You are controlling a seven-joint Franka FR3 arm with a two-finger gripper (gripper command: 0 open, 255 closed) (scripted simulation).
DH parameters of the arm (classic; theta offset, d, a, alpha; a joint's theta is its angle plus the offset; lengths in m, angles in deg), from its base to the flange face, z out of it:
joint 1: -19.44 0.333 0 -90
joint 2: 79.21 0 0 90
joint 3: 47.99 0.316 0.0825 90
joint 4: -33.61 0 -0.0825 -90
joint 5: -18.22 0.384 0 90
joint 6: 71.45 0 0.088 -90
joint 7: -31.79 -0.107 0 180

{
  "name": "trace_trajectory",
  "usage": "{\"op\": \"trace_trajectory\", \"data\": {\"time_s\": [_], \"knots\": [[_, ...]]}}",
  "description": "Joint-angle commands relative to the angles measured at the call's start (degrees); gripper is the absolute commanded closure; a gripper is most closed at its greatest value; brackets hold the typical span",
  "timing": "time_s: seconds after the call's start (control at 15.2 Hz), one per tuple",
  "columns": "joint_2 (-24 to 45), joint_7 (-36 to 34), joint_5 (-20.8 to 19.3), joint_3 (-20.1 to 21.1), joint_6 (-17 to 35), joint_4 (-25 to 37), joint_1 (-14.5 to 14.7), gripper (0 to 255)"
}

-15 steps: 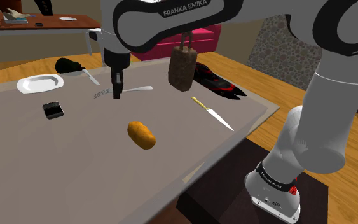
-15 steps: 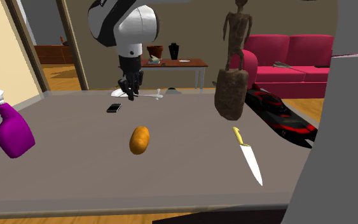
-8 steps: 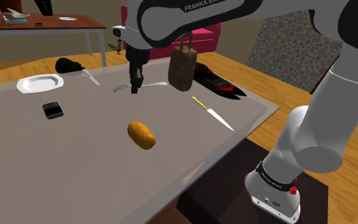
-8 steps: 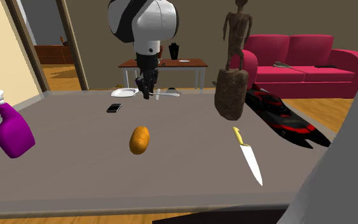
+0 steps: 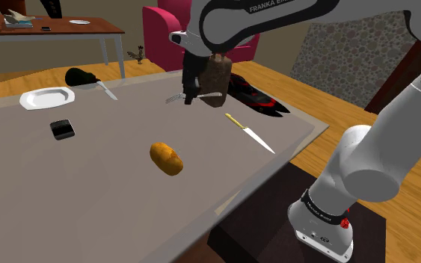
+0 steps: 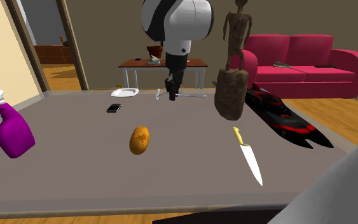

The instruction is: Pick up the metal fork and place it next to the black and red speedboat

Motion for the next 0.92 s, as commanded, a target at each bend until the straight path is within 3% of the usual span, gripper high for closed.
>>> {"op": "trace_trajectory", "data": {"time_s": [0.0, 0.86], "knots": [[-2.2, 2.9, 0.4, -1.5, 0.5, -2.8, -1.1, 255], [-12.6, 21.9, -0.9, -13.9, -0.9, -12.4, -8.8, 255]]}}
